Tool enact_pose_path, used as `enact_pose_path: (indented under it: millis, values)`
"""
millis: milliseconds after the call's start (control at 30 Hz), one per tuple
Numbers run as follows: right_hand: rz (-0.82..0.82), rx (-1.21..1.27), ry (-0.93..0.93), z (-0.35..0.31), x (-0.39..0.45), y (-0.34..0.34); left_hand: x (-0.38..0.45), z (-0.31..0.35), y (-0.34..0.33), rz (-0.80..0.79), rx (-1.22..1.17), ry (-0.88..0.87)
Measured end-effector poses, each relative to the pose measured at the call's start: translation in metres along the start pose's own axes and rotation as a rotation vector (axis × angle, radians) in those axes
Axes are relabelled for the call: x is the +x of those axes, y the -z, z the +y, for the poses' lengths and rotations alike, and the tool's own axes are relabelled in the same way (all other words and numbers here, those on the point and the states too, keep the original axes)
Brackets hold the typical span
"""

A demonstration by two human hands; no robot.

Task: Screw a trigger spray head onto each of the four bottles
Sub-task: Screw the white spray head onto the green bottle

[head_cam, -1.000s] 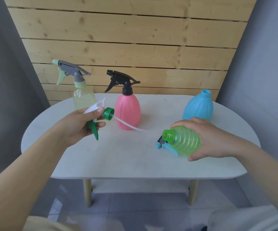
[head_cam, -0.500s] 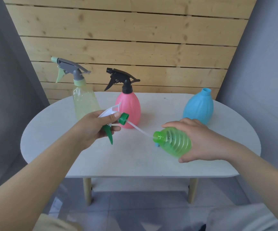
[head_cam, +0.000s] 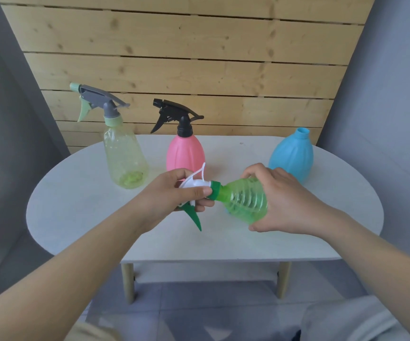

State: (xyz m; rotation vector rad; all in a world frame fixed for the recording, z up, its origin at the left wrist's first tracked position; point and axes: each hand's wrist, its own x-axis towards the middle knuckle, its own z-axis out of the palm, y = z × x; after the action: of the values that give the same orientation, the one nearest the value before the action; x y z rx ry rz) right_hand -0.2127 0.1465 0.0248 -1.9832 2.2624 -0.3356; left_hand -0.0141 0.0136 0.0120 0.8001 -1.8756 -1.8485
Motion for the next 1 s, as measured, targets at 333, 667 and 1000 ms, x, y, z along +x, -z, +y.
enact_pose_path:
  millis: [333,667,1000]
  values:
    - [0.088,0.138,0.036,-0.006,0.001,0.002,-0.002,0.003,0.006,-0.037,0.082,0.022]
    - [-0.106,0.345,0.085,-0.003,0.000,0.007,-0.007,0.008,0.003,-0.041,0.273,-0.020]
    - [-0.140,0.880,-0.054,0.009,0.012,0.013,-0.001,0.008,0.002,0.066,0.188,0.036]
